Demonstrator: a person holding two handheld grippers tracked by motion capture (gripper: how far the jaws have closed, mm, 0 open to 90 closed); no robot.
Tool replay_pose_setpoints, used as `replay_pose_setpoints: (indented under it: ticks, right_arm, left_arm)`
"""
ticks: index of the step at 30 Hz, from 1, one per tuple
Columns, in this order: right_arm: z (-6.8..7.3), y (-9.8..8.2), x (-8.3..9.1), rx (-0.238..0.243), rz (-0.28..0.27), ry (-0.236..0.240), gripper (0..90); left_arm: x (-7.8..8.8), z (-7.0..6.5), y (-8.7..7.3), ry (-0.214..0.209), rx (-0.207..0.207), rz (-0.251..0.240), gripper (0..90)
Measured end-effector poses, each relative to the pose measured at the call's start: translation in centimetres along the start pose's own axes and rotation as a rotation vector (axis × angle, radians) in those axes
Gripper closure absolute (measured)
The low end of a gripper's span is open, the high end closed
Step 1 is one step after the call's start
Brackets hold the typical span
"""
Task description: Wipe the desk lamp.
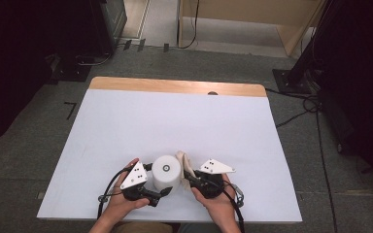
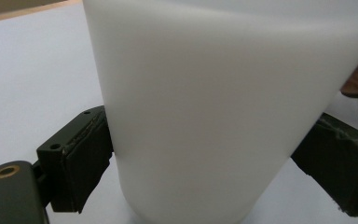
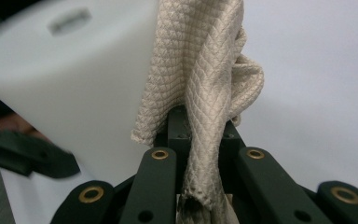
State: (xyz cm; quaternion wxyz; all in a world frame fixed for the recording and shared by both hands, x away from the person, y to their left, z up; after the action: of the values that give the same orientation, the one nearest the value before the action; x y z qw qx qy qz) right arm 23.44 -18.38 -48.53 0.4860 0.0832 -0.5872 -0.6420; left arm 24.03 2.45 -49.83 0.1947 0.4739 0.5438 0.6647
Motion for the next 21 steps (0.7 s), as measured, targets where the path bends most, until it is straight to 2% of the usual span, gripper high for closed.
replay_pose_setpoints:
  ticks: [3, 6, 8, 12, 15, 17, 21]
  right_arm:
    - [-0.5, -1.0, -0.6, -0.028, 0.059, 0.010, 82.0]
    - [-0.5, -1.2, -0.8, -0.033, 0.078, 0.003, 82.1]
    - [-0.3, -0.7, -0.7, -0.022, 0.057, -0.004, 82.1]
    - [0.6, 1.1, 0.6, 0.002, -0.046, 0.011, 82.1]
    - [1.0, 1.8, 1.3, 0.025, -0.084, 0.011, 82.1]
    - [0.8, 1.4, 1.1, 0.018, -0.077, 0.008, 82.1]
    - [0.0, -0.2, -0.1, -0.019, -0.001, 0.002, 82.1]
  left_arm:
    - [-0.1, 0.0, 0.0, 0.000, -0.003, -0.001, 7.2]
    - [-0.1, 0.0, 0.0, 0.000, -0.003, -0.001, 7.2]
    - [0.0, 0.0, 0.0, -0.003, -0.002, 0.000, 7.2]
    - [0.2, -0.1, 0.0, -0.013, -0.007, 0.005, 7.3]
    - [0.1, -0.2, 0.0, -0.013, -0.007, 0.005, 7.2]
    - [0.0, -0.3, 0.0, -0.011, -0.015, 0.006, 7.1]
    - [0.0, -0.3, 0.1, -0.012, -0.012, 0.006, 7.0]
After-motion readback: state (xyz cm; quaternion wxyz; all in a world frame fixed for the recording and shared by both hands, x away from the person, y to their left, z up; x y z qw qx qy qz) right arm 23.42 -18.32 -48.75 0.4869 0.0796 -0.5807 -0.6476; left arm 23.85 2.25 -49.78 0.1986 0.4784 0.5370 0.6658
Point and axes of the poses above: each handheld gripper's, and its own axes: x roughly backward along the jaws, y roughly out of its top, z roughly to its left, the point moved 3 cm from there along -x, roughly forward along the jaws, and after that the axes turned 5 degrees about y, right-handed, at the moved point
